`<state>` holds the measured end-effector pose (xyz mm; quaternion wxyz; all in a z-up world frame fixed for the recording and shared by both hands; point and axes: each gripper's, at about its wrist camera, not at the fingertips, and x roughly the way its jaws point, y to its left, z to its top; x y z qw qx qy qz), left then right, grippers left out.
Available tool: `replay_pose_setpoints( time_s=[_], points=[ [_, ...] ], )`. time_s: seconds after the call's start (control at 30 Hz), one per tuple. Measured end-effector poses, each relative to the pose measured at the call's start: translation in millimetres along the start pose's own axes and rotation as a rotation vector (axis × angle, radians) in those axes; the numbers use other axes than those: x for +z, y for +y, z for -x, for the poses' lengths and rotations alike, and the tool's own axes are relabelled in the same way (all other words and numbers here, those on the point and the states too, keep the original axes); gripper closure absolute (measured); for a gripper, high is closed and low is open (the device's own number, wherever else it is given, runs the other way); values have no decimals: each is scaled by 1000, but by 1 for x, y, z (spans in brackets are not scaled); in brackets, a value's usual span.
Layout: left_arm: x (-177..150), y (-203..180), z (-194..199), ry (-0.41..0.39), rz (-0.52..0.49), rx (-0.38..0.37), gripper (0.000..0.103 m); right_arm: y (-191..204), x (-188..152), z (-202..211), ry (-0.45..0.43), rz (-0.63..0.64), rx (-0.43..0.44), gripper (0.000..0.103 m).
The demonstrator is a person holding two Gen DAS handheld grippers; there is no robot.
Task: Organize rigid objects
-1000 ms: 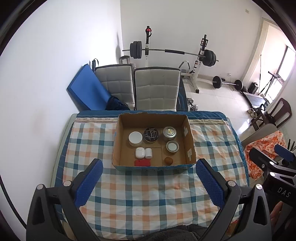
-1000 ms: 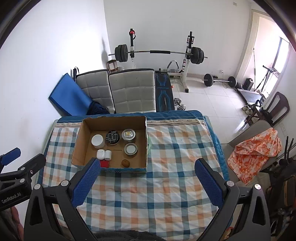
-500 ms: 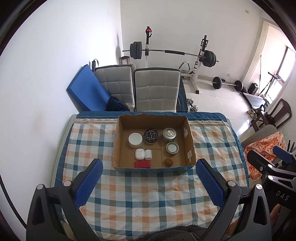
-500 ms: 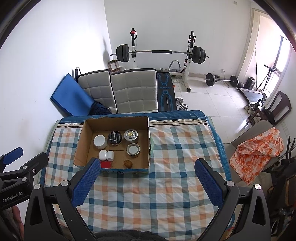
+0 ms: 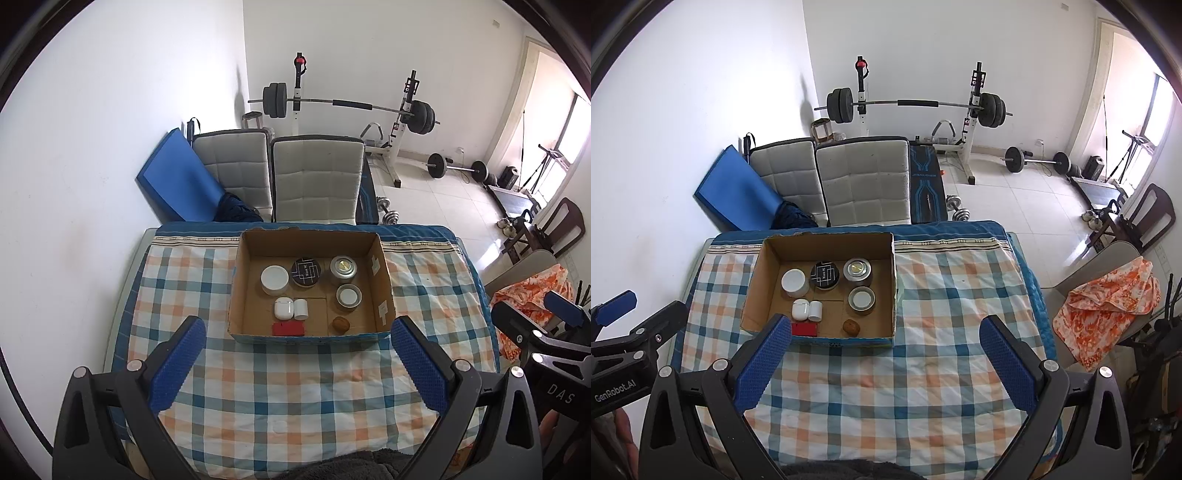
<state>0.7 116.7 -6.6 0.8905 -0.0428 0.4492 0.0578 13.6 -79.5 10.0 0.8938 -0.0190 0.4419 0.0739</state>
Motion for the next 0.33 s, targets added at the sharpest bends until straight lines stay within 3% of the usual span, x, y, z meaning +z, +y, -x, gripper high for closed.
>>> replay_pose_setpoints(
  time_s=[0.33],
  points=[
    [-2, 5, -2, -12, 4, 13, 0, 1, -1, 0, -3, 1, 2, 0]
  ],
)
